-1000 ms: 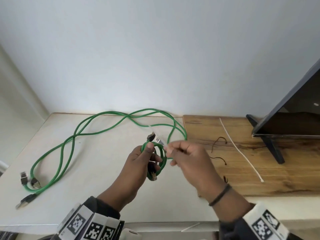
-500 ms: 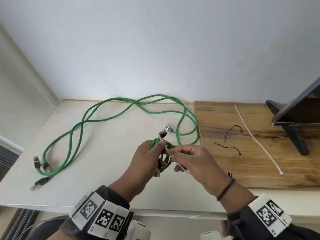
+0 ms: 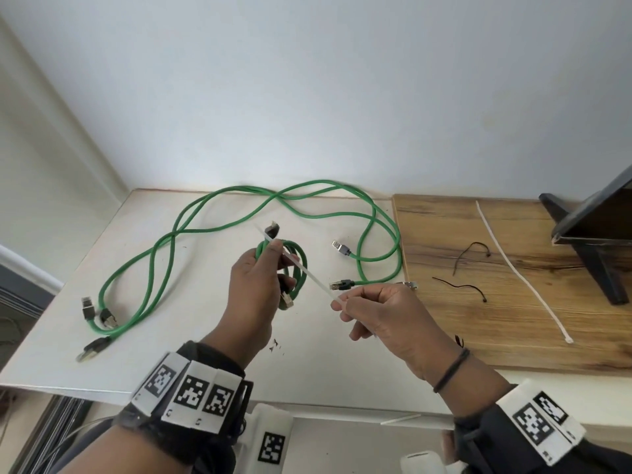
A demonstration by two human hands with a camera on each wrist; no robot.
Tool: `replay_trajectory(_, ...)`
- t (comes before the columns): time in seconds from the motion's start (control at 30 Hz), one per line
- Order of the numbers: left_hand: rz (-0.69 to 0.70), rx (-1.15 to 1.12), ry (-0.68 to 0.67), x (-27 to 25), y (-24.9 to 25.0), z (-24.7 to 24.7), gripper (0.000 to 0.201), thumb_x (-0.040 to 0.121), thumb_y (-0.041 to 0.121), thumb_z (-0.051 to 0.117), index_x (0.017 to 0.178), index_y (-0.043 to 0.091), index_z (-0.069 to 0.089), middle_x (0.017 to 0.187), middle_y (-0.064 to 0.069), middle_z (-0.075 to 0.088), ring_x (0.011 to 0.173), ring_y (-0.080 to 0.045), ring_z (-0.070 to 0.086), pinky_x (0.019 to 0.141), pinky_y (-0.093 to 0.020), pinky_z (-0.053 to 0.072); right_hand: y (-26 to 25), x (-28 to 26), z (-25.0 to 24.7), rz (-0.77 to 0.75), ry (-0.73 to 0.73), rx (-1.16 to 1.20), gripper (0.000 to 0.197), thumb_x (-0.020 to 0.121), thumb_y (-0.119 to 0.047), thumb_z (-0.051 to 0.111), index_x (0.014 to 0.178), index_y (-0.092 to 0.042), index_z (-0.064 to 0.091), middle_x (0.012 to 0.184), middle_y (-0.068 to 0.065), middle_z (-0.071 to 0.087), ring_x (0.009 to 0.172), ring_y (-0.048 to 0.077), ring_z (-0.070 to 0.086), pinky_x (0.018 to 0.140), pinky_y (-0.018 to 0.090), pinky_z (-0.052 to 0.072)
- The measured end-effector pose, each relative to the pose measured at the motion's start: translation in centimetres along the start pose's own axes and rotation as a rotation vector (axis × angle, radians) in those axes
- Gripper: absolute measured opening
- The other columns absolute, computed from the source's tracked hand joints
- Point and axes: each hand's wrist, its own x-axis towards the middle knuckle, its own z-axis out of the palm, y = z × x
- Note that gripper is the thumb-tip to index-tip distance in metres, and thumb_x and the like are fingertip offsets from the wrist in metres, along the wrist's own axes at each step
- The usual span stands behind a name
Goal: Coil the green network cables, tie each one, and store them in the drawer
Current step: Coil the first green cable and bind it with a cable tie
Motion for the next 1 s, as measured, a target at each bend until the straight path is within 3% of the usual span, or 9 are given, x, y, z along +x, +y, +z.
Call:
replay_trajectory(0.07, 0.003, -0.030, 0.024, 0.3, 0.3, -0.4, 0.023, 0.097, 0.027, 0.049, 0.084, 0.012, 0.062, 0.072, 0.002, 0.057, 0.048, -0.013, 0.047, 0.046, -0.026, 0.033, 0.0, 0.1, 0.0, -0.002, -0.004, 0.007, 0.013, 0.077, -0.015, 0.067, 0.066, -0.016, 0.075, 0.088, 0.016, 0.071, 0.049, 0.014, 0.056, 0.058, 0.025, 0.043)
replay_trajectory(0.2, -0.003, -0.066, 0.064, 1.1, 0.7, -1.1, 0.024, 0.097, 0.026, 0.048, 0.082, 0.014, 0.062, 0.072, 0.003, 0.058, 0.050, -0.013, 0.047, 0.045, -0.023, 0.035, 0.0, 0.3, -0.1, 0.000, -0.017, -0.002, 0.014, 0.079, -0.014, 0.067, 0.067, -0.017, 0.075, 0.089, 0.015, 0.072, 0.047, 0.014, 0.055, 0.061, 0.031, 0.045)
replay_trajectory(0.37, -0.015, -0.093, 0.076, 1.4, 0.8, -1.5, 0.025, 0.097, 0.027, 0.048, 0.079, 0.014, 0.060, 0.073, 0.003, 0.059, 0.051, -0.013, 0.047, 0.043, -0.020, 0.036, 0.2, 0.4, -0.8, 0.055, -0.052, -0.054, 0.012, 0.084, -0.012, 0.063, 0.081, -0.010, 0.075, 0.069, 0.001, 0.068, 0.046, 0.014, 0.055, 0.054, 0.025, 0.043)
replay_trajectory(0.6, 0.008, -0.059, 0.061, 1.5, 0.5, -1.4, 0.025, 0.097, 0.029, 0.048, 0.081, 0.016, 0.061, 0.076, 0.002, 0.056, 0.052, -0.014, 0.047, 0.046, -0.024, 0.037, 0.3, 0.7, -1.8, 0.095, -0.134, -0.128, 0.012, 0.085, -0.010, 0.062, 0.090, -0.004, 0.071, 0.079, 0.002, 0.070, 0.060, 0.019, 0.058, 0.055, 0.020, 0.046)
replay_trajectory(0.67, 0.021, -0.032, 0.019, 1.1, 0.3, -1.1, 0.023, 0.098, 0.029, 0.048, 0.084, 0.016, 0.061, 0.072, 0.004, 0.054, 0.051, -0.013, 0.047, 0.045, -0.025, 0.036, 0.3, 0.6, -1.6, 0.064, -0.161, -0.102, 0.015, 0.086, -0.011, 0.064, 0.094, -0.001, 0.070, 0.080, 0.003, 0.068, 0.068, 0.018, 0.056, 0.055, 0.013, 0.045)
replay_trajectory(0.77, 0.061, 0.060, -0.089, 0.2, -0.1, -0.5, 0.027, 0.098, 0.029, 0.048, 0.082, 0.010, 0.059, 0.069, 0.003, 0.058, 0.049, -0.010, 0.050, 0.046, -0.026, 0.039, 0.1, 0.5, -1.1, -0.002, -0.139, -0.054, 0.017, 0.087, -0.020, 0.064, 0.092, -0.007, 0.073, 0.078, -0.002, 0.070, 0.068, 0.010, 0.061, 0.057, 0.008, 0.044)
replay_trajectory(0.9, 0.104, 0.138, -0.327, -1.4, -0.5, 0.3, 0.030, 0.098, 0.026, 0.048, 0.087, 0.000, 0.057, 0.073, -0.011, 0.060, 0.050, -0.014, 0.052, 0.046, -0.030, 0.039, -0.2, 0.4, -0.8, -0.066, -0.123, 0.015, 0.019, 0.087, -0.029, 0.063, 0.088, -0.013, 0.074, 0.081, 0.001, 0.073, 0.075, 0.015, 0.067, 0.072, 0.018, 0.052)
replay_trajectory(1.0, 0.087, 0.162, -0.427, -2.1, -0.7, 0.7, 0.035, 0.098, 0.026, 0.047, 0.096, -0.008, 0.053, 0.075, -0.013, 0.059, 0.052, -0.015, 0.051, 0.045, -0.029, 0.040, -0.2, 0.2, -0.5, -0.130, -0.091, 0.015, 0.021, 0.085, -0.030, 0.066, 0.086, -0.010, 0.073, 0.078, 0.005, 0.073, 0.071, 0.012, 0.064, 0.070, 0.020, 0.049)
